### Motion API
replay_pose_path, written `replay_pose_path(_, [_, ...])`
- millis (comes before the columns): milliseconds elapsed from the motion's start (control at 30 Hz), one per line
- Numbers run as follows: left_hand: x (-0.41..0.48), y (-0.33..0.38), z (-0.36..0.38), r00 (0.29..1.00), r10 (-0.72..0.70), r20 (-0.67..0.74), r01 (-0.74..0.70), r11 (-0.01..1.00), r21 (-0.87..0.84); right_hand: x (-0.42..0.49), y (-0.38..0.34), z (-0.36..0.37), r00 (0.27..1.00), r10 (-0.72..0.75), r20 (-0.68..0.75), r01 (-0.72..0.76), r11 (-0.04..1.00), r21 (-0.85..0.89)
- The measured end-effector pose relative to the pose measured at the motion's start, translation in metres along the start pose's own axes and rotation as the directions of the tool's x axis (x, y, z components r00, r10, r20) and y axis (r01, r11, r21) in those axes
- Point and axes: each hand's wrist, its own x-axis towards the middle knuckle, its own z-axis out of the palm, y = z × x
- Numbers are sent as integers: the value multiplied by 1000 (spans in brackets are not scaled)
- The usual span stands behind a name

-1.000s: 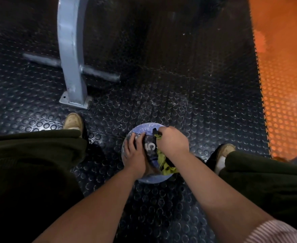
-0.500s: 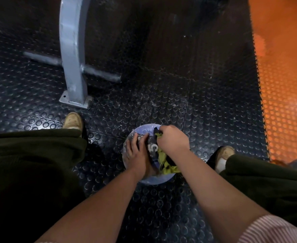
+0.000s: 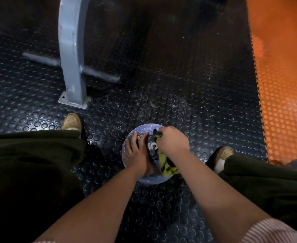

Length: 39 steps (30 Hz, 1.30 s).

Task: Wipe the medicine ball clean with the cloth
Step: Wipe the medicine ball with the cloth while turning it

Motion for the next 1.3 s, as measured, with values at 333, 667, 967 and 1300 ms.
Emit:
replay_pose_path(333, [10,7,-2,1000,-30,-8,30,999,-27,-48,9,22,998,-57,8,57,998,16])
replay_pose_path(667, [-3,3,-5,999,-44,20,44,999,14,-3,-10,3,998,-53,-15,53,999,-8])
replay_pose_path(967, [4,3,-7,997,-8,72,5,999,33,-10,29,-3,995,98,1,-98,993,61])
replay_pose_path(1300, [0,0,-5,998,8,62,-7,1000,-20,-2,2,-3,1000,9,9,-9,1000,25])
